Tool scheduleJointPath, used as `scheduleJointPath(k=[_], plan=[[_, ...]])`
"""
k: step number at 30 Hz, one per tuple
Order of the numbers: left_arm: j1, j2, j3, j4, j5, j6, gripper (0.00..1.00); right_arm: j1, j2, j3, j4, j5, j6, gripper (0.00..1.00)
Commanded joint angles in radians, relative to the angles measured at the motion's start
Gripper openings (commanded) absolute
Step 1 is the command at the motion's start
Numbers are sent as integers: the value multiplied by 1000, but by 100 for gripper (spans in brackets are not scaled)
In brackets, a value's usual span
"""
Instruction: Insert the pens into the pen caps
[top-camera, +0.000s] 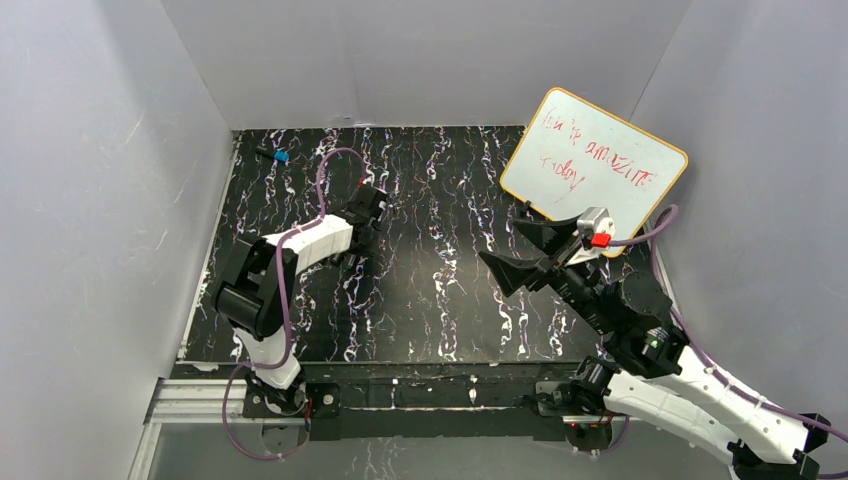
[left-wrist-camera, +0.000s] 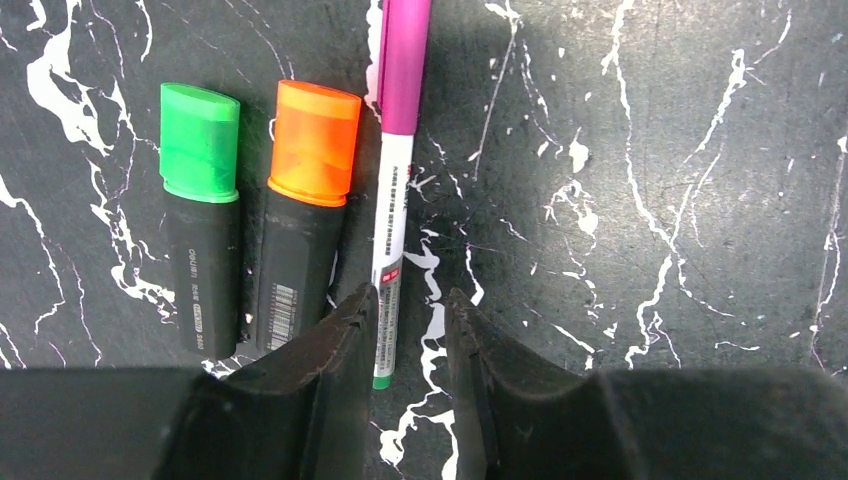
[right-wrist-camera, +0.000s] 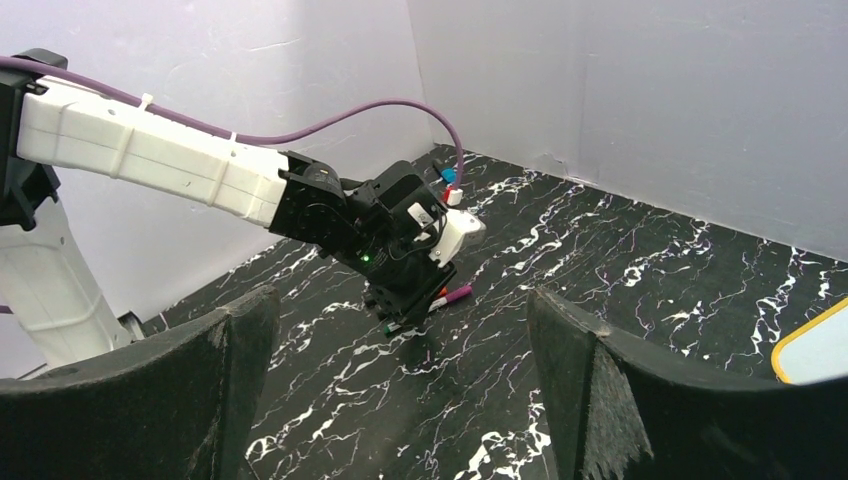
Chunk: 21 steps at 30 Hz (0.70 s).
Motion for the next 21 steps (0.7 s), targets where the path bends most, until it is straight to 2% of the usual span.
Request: scheduleJointPath(k=[1,7,12,14,15,17,20,21], plan=[[10,-11,27,-21,-23,-13,30,0,4,2,20,15,0,99],[11,-129,42,-2,40,1,35,0,22,17,10,27,-11,99],[11,-422,-32,171,211,69,43,-1,132,82,-56,39,-20,99],[11,-564,-116,287,277,122,57,-1,251,164,-183,-17,-42,99],[13,-645,-157,375,296,140,67,-1,316,232,-246,-21,-35,99],[18,-732,-218,448,277,168,78,-2,450,315,-330,-12,-21,99],[25,-733,-223,456,253,200,83,-34,607,385,-282,-92,-26,99],[37,-697,-205,474,292,170,84,-177,663,410,-242,-264,36,99]])
